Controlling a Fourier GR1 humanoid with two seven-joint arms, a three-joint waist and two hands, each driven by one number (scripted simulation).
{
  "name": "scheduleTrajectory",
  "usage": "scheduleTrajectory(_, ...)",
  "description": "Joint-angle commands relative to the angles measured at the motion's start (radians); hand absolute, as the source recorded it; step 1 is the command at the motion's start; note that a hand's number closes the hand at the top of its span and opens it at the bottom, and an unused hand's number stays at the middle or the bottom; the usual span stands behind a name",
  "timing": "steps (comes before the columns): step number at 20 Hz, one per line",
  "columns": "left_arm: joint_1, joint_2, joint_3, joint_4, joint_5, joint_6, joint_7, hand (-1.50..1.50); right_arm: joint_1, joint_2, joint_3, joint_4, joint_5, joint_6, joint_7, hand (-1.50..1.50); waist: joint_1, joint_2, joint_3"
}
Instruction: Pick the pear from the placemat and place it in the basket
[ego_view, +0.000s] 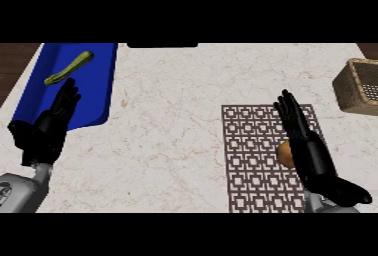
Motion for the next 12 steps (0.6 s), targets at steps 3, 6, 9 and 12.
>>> scheduleTrajectory(3, 0.030, 0.031, 0.054, 0.001, 0.005, 0.016, 0.014, 0.00, 0.094, -0.061, -0.233, 0.022, 0.006, -0.180, 0.101, 1.50, -0.022, -0.004, -0.016)
scheduleTrajectory(6, 0.028, 0.015, 0.088, 0.034, 0.009, 0.064, 0.011, 0.00, 0.167, -0.129, -0.426, 0.089, 0.017, -0.316, 0.186, 1.50, -0.074, 0.000, -0.019)
scheduleTrajectory(9, -0.025, -0.049, 0.048, 0.048, 0.009, 0.047, 0.050, 0.00, 0.007, -0.009, -0.379, 0.067, 0.102, -0.427, -0.008, 1.50, -0.008, 0.005, -0.016)
scheduleTrajectory(12, -0.002, -0.037, 0.056, 0.059, 0.016, 0.013, 0.021, 0.00, -0.031, 0.013, -0.369, 0.141, 0.274, -0.655, 0.161, -1.50, 0.008, 0.010, -0.020)
